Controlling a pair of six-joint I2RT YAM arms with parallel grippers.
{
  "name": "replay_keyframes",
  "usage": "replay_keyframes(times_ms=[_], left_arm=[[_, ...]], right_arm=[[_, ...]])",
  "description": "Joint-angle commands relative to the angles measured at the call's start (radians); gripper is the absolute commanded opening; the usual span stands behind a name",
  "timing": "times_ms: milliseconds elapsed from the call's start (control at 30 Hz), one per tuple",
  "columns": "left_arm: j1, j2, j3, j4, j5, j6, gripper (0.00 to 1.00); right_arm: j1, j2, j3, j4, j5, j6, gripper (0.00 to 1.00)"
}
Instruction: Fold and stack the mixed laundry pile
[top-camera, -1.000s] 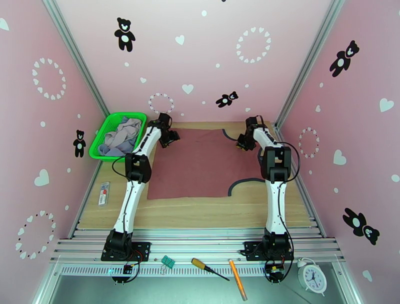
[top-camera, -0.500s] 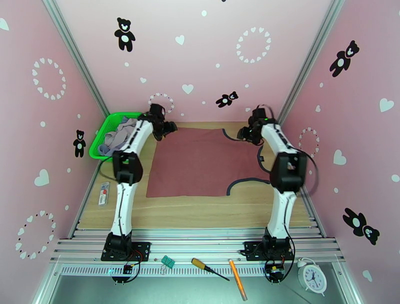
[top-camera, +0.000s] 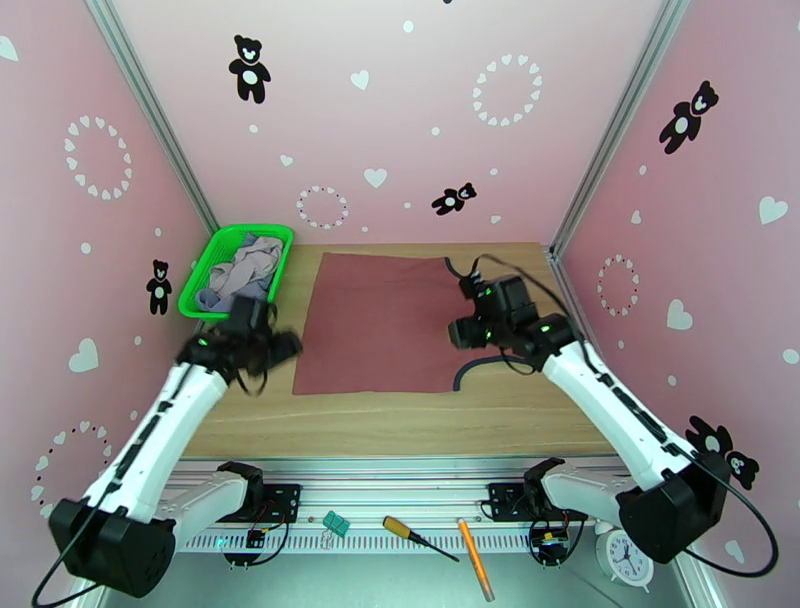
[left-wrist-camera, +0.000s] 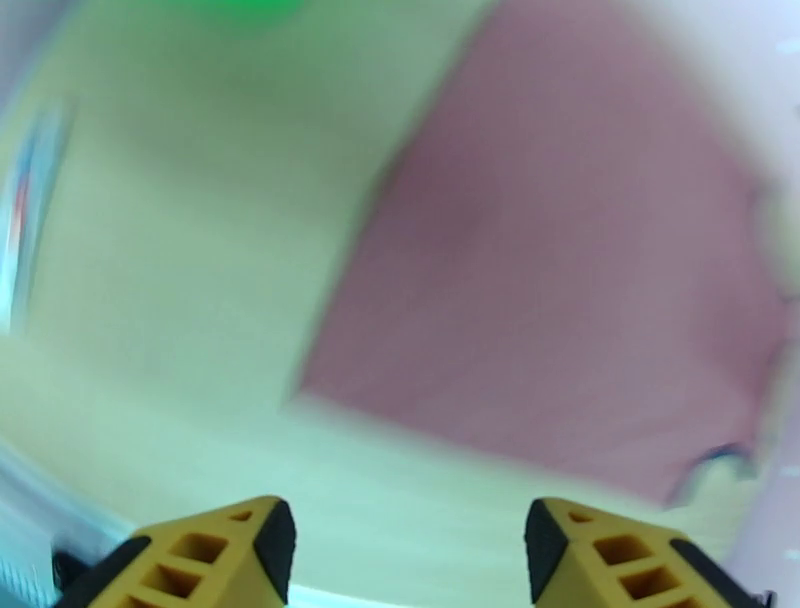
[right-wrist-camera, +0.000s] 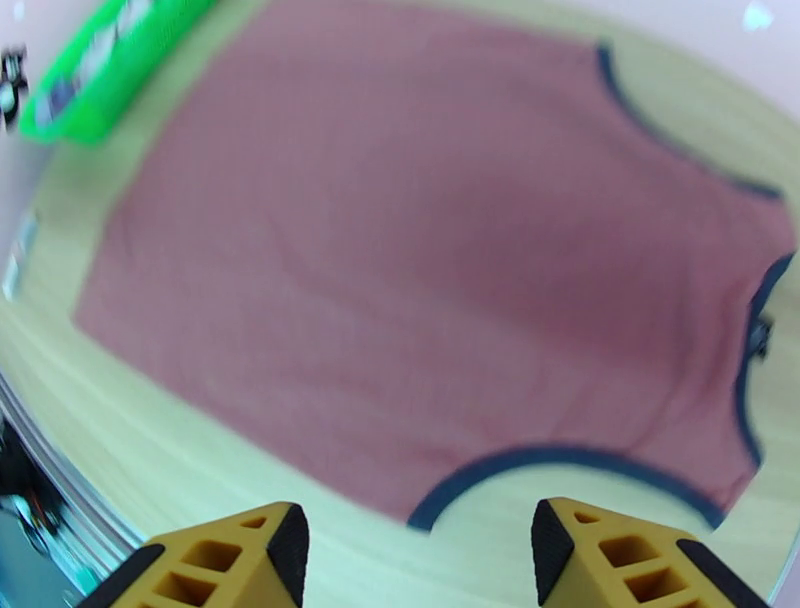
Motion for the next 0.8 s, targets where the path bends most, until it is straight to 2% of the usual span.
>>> replay_keyframes(times_ms=[0, 133, 233, 333, 433, 533, 633, 667, 767], left_arm=[[0.000, -0.024, -0.122, 0.042, 0.012, -0.104, 0.66], [0.000, 0.068, -0.196, 0.185, 0.064, -0.145, 0.62], [-0.002, 0.135, -0.182, 0.236, 0.036, -0.111, 0.57], [-0.007, 0.172, -0.120, 0.230, -0.043, 0.033, 0.55], [-0.014, 0.137, -0.045, 0.242, -0.083, 0.202, 0.52], [-0.014, 0.067, 0.017, 0.353, -0.026, 0.263, 0.52], [-0.025, 0.081, 0.159, 0.408, -0.064, 0.301, 0.60], [-0.030, 0.096, 0.201, 0.426, -0.050, 0.347, 0.63], [-0.032, 0.189, 0.376, 0.421, 0.072, 0.605, 0.67]], right_arm=[[0.035, -0.030, -0.043, 0.068, 0.013, 0.023, 0.64], [0.063, 0.000, -0.082, 0.110, 0.001, 0.033, 0.63], [0.079, 0.024, -0.099, 0.129, 0.004, 0.041, 0.63], [0.089, 0.032, -0.111, 0.146, 0.006, 0.042, 0.62], [0.090, 0.026, -0.117, 0.152, 0.001, 0.021, 0.62], [0.090, 0.014, -0.115, 0.145, 0.008, -0.018, 0.63], [0.090, -0.001, -0.115, 0.146, 0.005, -0.050, 0.63], [0.089, -0.005, -0.116, 0.150, -0.001, -0.058, 0.63], [0.090, -0.023, -0.119, 0.176, -0.034, -0.085, 0.62]])
